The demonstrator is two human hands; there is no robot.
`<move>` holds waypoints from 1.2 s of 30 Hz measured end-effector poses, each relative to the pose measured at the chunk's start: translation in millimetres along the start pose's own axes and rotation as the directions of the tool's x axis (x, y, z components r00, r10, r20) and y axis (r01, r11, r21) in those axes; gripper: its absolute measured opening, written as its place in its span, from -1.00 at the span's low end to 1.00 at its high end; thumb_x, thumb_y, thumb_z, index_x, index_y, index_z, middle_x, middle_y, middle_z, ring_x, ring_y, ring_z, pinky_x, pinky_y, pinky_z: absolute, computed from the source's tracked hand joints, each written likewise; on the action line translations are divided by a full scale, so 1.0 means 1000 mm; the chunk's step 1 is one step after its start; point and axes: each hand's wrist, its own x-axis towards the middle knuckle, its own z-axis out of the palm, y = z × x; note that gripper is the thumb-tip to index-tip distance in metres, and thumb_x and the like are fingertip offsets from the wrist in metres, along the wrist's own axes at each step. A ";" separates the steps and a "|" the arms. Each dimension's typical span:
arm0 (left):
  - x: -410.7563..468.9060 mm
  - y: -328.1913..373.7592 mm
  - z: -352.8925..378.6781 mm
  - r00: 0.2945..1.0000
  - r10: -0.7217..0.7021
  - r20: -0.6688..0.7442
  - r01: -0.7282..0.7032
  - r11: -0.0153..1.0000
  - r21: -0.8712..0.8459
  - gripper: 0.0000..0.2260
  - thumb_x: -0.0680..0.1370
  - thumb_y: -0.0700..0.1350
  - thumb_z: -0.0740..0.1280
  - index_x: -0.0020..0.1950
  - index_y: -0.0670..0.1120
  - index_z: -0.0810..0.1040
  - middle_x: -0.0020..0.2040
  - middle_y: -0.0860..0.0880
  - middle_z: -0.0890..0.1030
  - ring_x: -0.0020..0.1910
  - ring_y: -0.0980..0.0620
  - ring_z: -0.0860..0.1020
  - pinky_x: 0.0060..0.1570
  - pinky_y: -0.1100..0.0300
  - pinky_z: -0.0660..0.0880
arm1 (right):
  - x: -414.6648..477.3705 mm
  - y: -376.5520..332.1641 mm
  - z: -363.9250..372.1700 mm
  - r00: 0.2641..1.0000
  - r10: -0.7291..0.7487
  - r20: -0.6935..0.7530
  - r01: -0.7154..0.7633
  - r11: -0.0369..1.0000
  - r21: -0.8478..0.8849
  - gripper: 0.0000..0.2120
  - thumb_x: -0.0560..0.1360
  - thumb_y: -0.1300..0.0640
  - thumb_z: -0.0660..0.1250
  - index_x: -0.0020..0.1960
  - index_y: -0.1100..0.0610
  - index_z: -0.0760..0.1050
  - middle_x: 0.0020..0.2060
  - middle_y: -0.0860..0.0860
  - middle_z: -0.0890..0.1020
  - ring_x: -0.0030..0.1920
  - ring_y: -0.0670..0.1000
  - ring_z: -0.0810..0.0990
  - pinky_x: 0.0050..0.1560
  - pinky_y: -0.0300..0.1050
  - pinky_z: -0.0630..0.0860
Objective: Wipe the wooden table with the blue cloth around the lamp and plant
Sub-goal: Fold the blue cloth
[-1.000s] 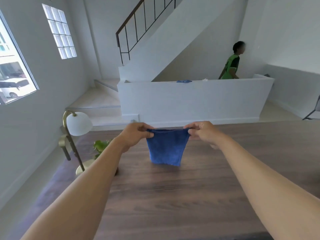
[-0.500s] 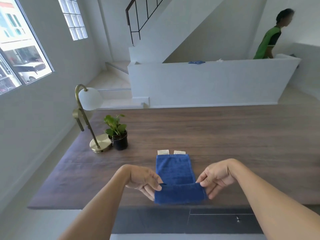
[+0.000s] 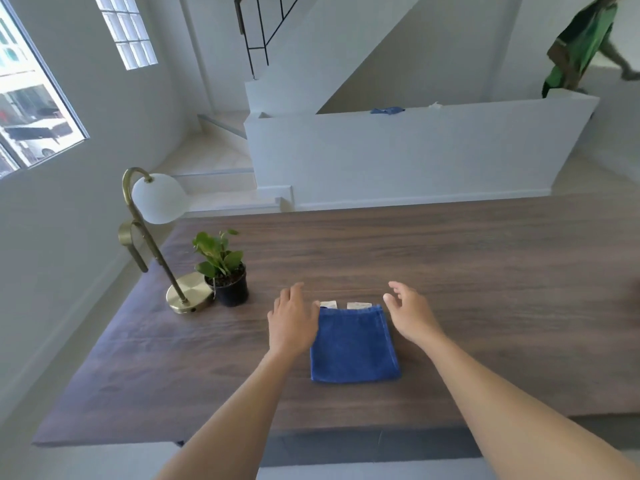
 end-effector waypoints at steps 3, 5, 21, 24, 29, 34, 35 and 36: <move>-0.010 -0.006 0.025 0.979 0.171 0.108 -0.180 0.980 0.080 -0.56 0.65 0.02 0.10 0.52 -0.04 0.19 0.54 -0.01 0.21 0.52 -0.04 0.14 0.43 -0.03 0.16 | -0.002 0.000 0.026 0.984 -0.176 0.009 0.176 0.979 -0.099 -0.56 0.66 0.06 0.07 0.52 0.13 0.24 0.52 0.03 0.25 0.51 0.00 0.20 0.46 -0.12 0.14; -0.015 -0.010 0.043 0.958 0.205 0.200 -0.238 0.958 0.161 -0.52 0.66 0.07 -0.04 0.57 -0.02 0.09 0.59 0.02 0.09 0.57 -0.02 -0.02 0.48 -0.01 0.05 | -0.004 0.005 0.048 0.963 -0.256 0.080 0.266 0.948 -0.175 -0.52 0.67 0.05 0.03 0.55 0.14 0.16 0.56 0.03 0.14 0.56 -0.01 0.06 0.51 -0.13 0.03; -0.056 -0.010 0.079 0.925 0.267 0.269 -0.354 0.861 0.365 -0.43 0.60 0.11 -0.12 0.54 -0.14 0.18 0.55 -0.09 0.18 0.55 -0.15 0.09 0.45 -0.05 -0.04 | -0.049 0.056 0.065 0.937 -0.322 0.135 0.334 0.718 -0.611 -0.46 0.63 -0.06 -0.07 0.51 0.17 0.26 0.49 0.05 0.33 0.52 0.01 0.21 0.50 0.05 0.10; -0.071 0.001 0.085 0.928 0.252 0.275 -0.346 0.855 0.386 -0.48 0.60 0.09 0.01 0.47 -0.14 0.36 0.46 -0.11 0.40 0.47 -0.16 0.31 0.38 -0.10 0.21 | -0.062 0.067 0.053 0.938 -0.317 0.142 0.333 0.703 -0.628 -0.45 0.63 -0.06 -0.10 0.50 0.18 0.26 0.49 0.05 0.34 0.52 0.01 0.21 0.50 0.05 0.07; -0.103 0.022 0.105 0.904 0.279 0.325 -0.383 0.866 0.320 -0.48 0.62 0.09 -0.03 0.50 -0.15 0.30 0.49 -0.13 0.34 0.51 -0.17 0.22 0.42 -0.12 0.11 | -0.089 0.091 0.023 0.929 -0.343 0.142 0.353 0.698 -0.624 -0.34 0.59 -0.14 -0.35 0.58 0.14 0.03 0.57 0.00 0.09 0.57 -0.05 -0.06 0.50 -0.08 -0.23; -0.108 0.030 0.105 0.887 0.302 0.350 -0.414 0.854 0.315 -0.41 0.60 0.13 -0.21 0.58 -0.10 0.03 0.59 -0.08 0.07 0.57 -0.12 -0.07 0.47 -0.07 -0.18 | -0.093 0.096 0.017 0.947 -0.271 0.172 0.317 0.704 -0.635 -0.15 0.43 -0.23 -0.62 0.58 0.12 -0.13 0.58 0.00 -0.07 0.56 -0.06 -0.20 0.48 -0.13 -0.31; -0.106 0.029 0.102 0.878 0.311 0.364 -0.433 0.841 0.325 -0.39 0.58 0.16 -0.29 0.59 -0.08 -0.06 0.61 -0.06 -0.03 0.57 -0.10 -0.16 0.46 -0.07 -0.26 | -0.092 0.093 0.018 0.952 -0.249 0.179 0.305 0.709 -0.636 -0.19 0.45 -0.23 -0.60 0.58 0.11 -0.16 0.58 0.00 -0.10 0.56 -0.06 -0.22 0.49 -0.13 -0.32; -0.104 0.028 0.098 0.868 0.314 0.384 -0.448 0.829 0.334 -0.36 0.56 0.19 -0.37 0.59 -0.06 -0.12 0.61 -0.04 -0.08 0.57 -0.09 -0.20 0.46 -0.09 -0.30 | -0.091 0.090 0.019 0.956 -0.226 0.188 0.293 0.708 -0.642 -0.23 0.47 -0.21 -0.55 0.58 0.11 -0.19 0.58 0.00 -0.13 0.56 -0.05 -0.24 0.49 -0.11 -0.31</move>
